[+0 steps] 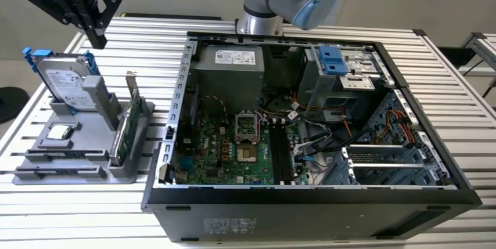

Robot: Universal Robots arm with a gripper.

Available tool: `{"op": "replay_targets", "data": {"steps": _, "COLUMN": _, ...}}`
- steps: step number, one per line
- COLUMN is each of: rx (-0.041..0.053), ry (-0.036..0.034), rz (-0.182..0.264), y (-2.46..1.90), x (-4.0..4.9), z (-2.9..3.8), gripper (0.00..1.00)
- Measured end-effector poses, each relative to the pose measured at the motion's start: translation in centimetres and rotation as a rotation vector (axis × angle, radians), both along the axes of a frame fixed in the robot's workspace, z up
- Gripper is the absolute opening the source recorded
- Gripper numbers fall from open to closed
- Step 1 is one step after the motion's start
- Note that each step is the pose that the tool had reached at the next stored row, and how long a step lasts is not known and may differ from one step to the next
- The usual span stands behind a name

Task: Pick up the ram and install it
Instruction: 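Reach for the ram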

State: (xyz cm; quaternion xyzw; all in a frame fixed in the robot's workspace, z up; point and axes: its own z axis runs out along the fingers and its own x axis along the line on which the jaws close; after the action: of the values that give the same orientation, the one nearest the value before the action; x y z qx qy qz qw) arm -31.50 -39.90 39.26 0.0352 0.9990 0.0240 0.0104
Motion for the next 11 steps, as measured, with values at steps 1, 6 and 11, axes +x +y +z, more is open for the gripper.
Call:
{"op": "replay_targets", "data": {"steps": 1, "rx": 0.0000, "ry": -0.0001, "rz": 0.000, "y": 0.00, "x": -0.08, "z": 0.00, "gripper": 0.00}}
{"op": "replay_targets", "data": {"steps": 6, "rx": 0.0000, "ry": 0.0000, "rz": 0.000, "y": 0.00, "x": -0.47, "z": 0.00, "gripper": 0.00}}
{"op": "replay_targets", "data": {"steps": 11, "rx": 0.0000, "ry": 0.0000, "rz": 0.000, "y": 0.00, "x": -0.85, "z": 0.00, "gripper": 0.00}}
